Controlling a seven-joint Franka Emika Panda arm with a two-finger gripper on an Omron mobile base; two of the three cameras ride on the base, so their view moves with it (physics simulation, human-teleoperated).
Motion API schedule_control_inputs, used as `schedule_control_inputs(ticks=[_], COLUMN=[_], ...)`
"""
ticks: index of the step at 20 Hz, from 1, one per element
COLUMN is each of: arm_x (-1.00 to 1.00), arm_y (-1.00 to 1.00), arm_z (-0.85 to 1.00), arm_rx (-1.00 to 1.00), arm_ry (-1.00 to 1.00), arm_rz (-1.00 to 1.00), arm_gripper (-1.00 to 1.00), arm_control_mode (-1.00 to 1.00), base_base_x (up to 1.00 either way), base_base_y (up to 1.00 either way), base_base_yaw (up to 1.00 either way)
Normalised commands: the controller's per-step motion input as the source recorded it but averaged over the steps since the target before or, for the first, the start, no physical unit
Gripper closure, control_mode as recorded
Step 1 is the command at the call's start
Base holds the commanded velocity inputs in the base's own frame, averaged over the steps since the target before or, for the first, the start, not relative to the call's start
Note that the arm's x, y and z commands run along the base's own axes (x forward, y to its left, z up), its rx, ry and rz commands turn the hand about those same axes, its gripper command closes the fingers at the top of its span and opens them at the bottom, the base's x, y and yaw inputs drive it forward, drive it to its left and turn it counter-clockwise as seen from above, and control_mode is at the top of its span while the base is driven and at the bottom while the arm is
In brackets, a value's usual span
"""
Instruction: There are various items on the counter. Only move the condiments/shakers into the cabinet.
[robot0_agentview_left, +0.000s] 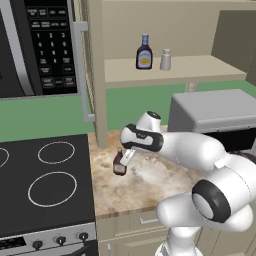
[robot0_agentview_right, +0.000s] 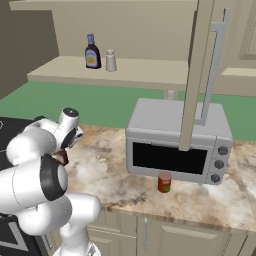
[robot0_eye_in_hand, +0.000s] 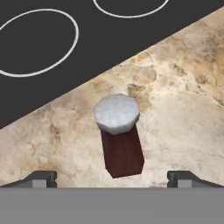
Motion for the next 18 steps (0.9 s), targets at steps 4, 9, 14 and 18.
schedule_control_inputs(ticks=[4, 9, 14, 18], arm_x=[0.12, 0.14, 0.01, 0.00], arm_y=[0.00, 0.00, 0.04, 0.09], arm_z=[-0.05, 0.00, 0.00, -0.06], arm_rx=[0.00, 0.00, 0.00, 0.00], arm_ry=[0.00, 0.00, 0.00, 0.00], arm_rz=[0.02, 0.01, 0.00, 0.00], arm_gripper=[-1.00, -1.00, -1.00, -1.00], arm_control_mode=[-1.00, -1.00, -1.00, -1.00], base_base_x=[0.00, 0.00, 0.00, 0.00], base_base_y=[0.00, 0.00, 0.00, 0.00], base_base_yaw=[0.00, 0.00, 0.00, 0.00])
